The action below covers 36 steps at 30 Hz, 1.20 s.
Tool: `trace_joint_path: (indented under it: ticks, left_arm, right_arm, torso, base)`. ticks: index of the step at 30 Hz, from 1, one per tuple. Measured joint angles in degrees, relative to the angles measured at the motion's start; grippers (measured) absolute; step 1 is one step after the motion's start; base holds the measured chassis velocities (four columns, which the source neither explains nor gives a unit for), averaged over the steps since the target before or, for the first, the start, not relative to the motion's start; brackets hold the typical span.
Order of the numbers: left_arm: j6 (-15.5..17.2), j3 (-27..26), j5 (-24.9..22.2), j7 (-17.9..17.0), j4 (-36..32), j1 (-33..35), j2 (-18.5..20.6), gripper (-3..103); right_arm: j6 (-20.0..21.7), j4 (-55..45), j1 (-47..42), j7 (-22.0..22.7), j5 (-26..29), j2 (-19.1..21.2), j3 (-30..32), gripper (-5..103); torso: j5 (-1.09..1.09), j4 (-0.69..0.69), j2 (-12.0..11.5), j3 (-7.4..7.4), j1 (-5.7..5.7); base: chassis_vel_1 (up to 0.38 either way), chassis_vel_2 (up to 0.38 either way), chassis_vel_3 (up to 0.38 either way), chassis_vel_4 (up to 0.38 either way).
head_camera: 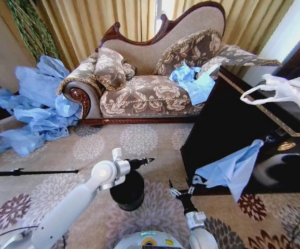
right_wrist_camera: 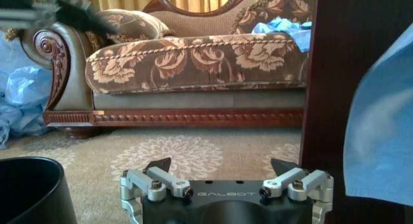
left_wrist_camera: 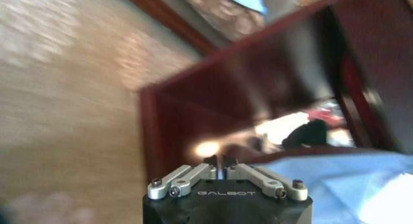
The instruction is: Place a garbage bag over the trash bin.
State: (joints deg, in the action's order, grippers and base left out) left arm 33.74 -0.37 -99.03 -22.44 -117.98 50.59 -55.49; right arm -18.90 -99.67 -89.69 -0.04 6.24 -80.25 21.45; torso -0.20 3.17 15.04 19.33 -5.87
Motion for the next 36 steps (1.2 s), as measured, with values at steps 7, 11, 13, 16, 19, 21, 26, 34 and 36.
trace_joint_path:
  ticks: [7,11,13,16,19,21,26,34,36]
  left_arm:
    - [-0.10,8.67,0.16,2.66,3.82,-5.71,-8.10,31]
    - [-0.16,14.54,0.19,2.71,6.28,-8.83,-11.86,47]
    - [-0.10,18.11,0.57,2.72,7.76,-10.28,-13.09,58]
    - [-0.08,20.26,0.81,2.74,8.56,-11.03,-13.58,64]
    - [-0.13,22.53,1.06,2.77,9.80,-11.53,-14.49,75]
    - [-0.26,22.87,1.36,2.78,11.19,-11.54,-15.58,85]
    - [-1.89,22.62,3.67,3.44,15.15,-11.98,-17.86,99]
    - [-3.86,21.49,6.19,6.12,18.97,-11.84,-19.79,102]
    - [-3.89,21.55,6.54,6.46,19.46,-11.83,-20.09,99]
  right_arm:
    - [-0.21,1.19,-0.44,0.04,-1.11,-0.66,0.00,100]
    - [-0.26,1.49,-0.41,0.11,-1.56,-1.20,-0.06,100]
    - [-0.25,1.56,-0.14,0.17,-1.65,-1.40,-0.01,100]
    - [-0.24,1.58,0.04,0.23,-1.68,-1.55,0.13,100]
    - [-0.23,1.58,0.13,0.36,-1.69,-1.90,0.58,100]
    - [-0.23,1.48,-0.15,0.44,-1.68,-2.07,1.09,100]
    - [-0.48,1.53,-1.02,0.44,-1.61,-2.18,2.44,100]
    - [-0.78,1.90,-1.50,0.39,-1.68,-2.60,2.82,100]
    - [-0.79,1.90,-1.48,0.39,-1.72,-2.75,2.69,100]
  torso:
    - [0.02,0.00,0.00,0.00,0.00]
    - [0.02,0.02,0.00,0.00,0.00]
    - [0.02,0.01,0.00,0.00,0.00]
    - [0.01,0.00,0.00,0.00,-0.01]
    - [0.01,0.00,0.00,0.00,-0.01]
    - [0.01,-0.01,0.00,0.00,-0.01]
    - [0.00,0.00,0.00,0.00,-0.01]
    - [0.00,-0.01,0.01,0.00,-0.01]
    - [0.01,0.00,0.01,0.00,-0.01]
  base:
    - [0.000,0.000,0.000,0.000]
    - [0.000,0.000,0.000,0.000]
    - [0.000,0.000,0.000,0.000]
    - [0.000,0.000,0.000,0.000]
    - [0.000,0.000,0.000,0.000]
    - [0.000,0.000,0.000,0.000]
    - [0.000,0.000,0.000,0.000]
    - [0.000,0.000,0.000,0.000]
    - [0.000,0.000,0.000,0.000]
